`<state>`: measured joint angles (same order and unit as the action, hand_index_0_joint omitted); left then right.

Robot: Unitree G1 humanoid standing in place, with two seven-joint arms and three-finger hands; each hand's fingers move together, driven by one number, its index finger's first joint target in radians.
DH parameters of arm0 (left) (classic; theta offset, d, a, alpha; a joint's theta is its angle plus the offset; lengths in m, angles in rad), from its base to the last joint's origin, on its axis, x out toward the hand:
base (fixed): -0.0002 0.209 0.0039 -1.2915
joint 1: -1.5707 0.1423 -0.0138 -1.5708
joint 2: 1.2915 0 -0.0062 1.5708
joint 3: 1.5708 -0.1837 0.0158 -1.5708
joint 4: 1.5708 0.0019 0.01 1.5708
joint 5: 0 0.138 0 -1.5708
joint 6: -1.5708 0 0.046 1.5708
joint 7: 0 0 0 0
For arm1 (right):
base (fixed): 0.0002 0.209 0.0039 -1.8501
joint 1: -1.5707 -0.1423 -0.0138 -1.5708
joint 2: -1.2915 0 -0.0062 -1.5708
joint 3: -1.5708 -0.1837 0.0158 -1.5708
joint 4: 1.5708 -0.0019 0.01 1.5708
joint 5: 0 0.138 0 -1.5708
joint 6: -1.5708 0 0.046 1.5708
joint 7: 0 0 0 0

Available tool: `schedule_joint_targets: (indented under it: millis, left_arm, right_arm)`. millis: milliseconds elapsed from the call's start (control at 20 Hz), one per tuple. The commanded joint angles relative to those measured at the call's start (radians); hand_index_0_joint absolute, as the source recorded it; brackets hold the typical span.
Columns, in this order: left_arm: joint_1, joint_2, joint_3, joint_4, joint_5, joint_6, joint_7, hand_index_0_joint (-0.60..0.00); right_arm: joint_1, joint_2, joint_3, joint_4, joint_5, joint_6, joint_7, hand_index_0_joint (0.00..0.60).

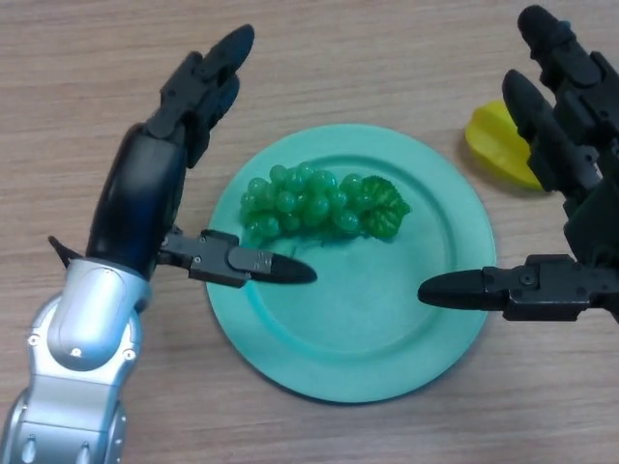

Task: Pick up the green grapes and place it on the plate

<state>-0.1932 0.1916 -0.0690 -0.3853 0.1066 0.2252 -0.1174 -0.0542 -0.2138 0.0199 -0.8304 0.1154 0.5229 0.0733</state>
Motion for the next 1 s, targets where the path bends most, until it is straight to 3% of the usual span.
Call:
schedule_joint_targets:
  millis: [50,350,600,1000]
  left_arm:
    - [-0.021,0.015,0.042,-0.086,0.005,-0.106,0.031,0.0]
    - [-0.013,0.043,0.106,-0.178,-0.106,-0.013,0.051,0.0]
    - [0.014,0.068,0.165,-0.21,-0.235,0.076,0.04,0.0]
    - [0.036,0.088,0.191,-0.212,-0.249,0.082,0.033,0.0]
  right_arm:
    - [-0.017,-0.012,-0.049,-0.046,-0.018,-0.158,-0.007,0.0]
    - [0.0,-0.022,-0.107,-0.043,0.057,-0.194,0.005,0.0]
    - [0.024,-0.031,-0.136,-0.003,0.044,-0.229,0.019,0.0]
    - [0.037,-0.04,-0.175,0.02,0.014,-0.233,0.047,0.0]
